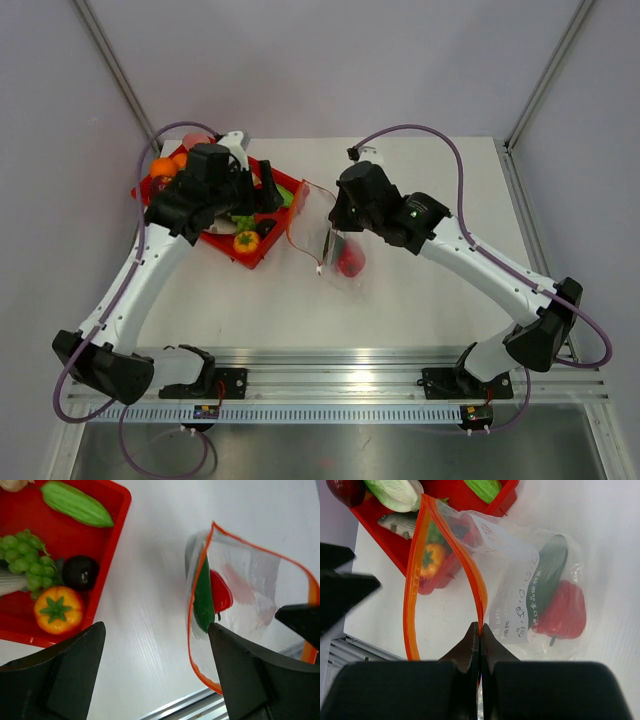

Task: Place the food in the zip-top bag and seal the zipper
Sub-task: Place the fake vegetable in the zipper food storage bag, then pick up the fake vegetable from the bin.

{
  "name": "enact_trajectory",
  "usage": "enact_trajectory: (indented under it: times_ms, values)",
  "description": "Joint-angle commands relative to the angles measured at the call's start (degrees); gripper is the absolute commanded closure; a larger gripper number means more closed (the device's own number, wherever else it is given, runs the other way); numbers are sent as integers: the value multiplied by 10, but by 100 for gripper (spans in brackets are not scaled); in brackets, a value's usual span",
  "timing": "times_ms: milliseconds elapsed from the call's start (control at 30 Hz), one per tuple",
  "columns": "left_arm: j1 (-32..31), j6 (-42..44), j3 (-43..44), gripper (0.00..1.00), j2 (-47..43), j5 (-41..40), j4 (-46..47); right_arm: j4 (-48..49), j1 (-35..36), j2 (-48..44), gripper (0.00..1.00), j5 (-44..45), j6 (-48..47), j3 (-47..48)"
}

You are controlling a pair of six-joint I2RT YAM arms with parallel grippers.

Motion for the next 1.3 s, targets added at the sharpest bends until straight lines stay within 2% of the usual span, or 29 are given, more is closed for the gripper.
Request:
enact_trajectory:
  times_ms: [0,33,67,100,167,233,267,433,700,933,1067,1200,1267]
  values:
    - [85,11,33,14,-16,39,16,26,3,-14,100,-4,-2,-2]
    - [104,11,31,14,-16,36,18,28,3,-16,100,-4,-5,-3]
    - [136,3,31,14,-17,0,19,31,3,-18,100,-6,-6,-7]
    - [151,-3,31,4,-16,-28,17,33,3,-21,100,-8,-7,-9]
    - [206,-15,30,2,-8,-66,12,38,3,-23,100,-15,-11,-12]
    - [248,-21,36,1,9,-66,10,44,3,-26,100,-22,-14,-18]
    - [288,-25,40,1,16,-63,3,49,4,-28,100,-27,-14,-22]
    - [377,-14,85,1,91,-72,-23,67,3,-32,100,-35,-20,-36]
    - [407,26,178,1,228,-154,-38,90,3,-18,100,-57,-36,-42]
    - [407,101,222,1,318,-110,-19,111,3,12,100,-86,-45,-38]
    - [406,124,173,1,315,-106,33,114,3,39,100,-100,-53,-21]
    - [402,156,78,1,262,-116,161,118,3,55,100,-108,-59,-10]
    - [397,174,58,1,258,-117,185,118,4,63,100,-110,-60,-8]
